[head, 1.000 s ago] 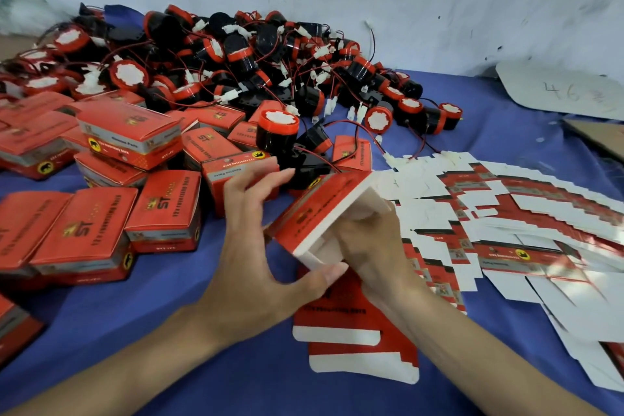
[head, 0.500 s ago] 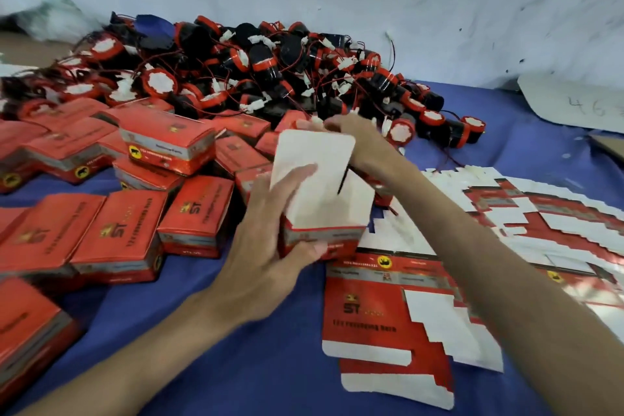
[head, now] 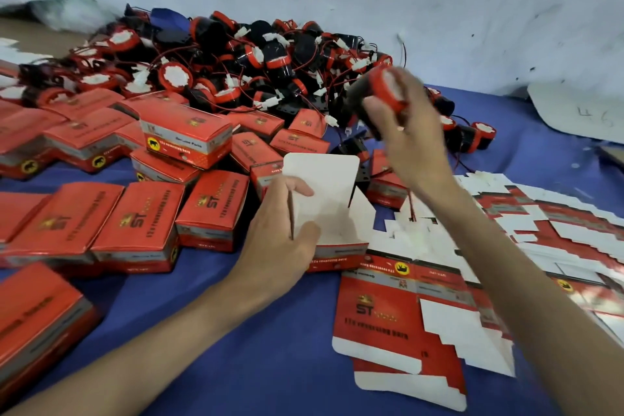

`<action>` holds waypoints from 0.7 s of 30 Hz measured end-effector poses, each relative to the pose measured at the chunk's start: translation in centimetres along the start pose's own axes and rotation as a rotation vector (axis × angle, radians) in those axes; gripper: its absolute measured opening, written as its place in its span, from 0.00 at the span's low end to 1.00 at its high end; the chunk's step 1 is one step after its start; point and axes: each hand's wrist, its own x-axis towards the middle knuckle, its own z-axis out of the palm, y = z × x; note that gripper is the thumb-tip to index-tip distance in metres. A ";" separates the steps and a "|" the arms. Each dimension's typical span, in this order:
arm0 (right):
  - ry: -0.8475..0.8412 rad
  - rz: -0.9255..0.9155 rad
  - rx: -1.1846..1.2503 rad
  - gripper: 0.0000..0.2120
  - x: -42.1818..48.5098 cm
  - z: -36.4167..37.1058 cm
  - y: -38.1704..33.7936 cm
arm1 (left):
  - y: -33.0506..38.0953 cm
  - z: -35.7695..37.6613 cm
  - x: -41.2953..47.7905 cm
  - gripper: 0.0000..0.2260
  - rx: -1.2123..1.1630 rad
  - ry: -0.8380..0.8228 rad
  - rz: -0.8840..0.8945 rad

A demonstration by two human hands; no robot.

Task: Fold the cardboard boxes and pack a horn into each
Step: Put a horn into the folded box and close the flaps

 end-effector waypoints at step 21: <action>-0.312 -0.567 -0.447 0.21 -7.6 -0.7 -1.7 | 0.9 -0.4 0.1 0.11 -0.420 -0.022 -0.006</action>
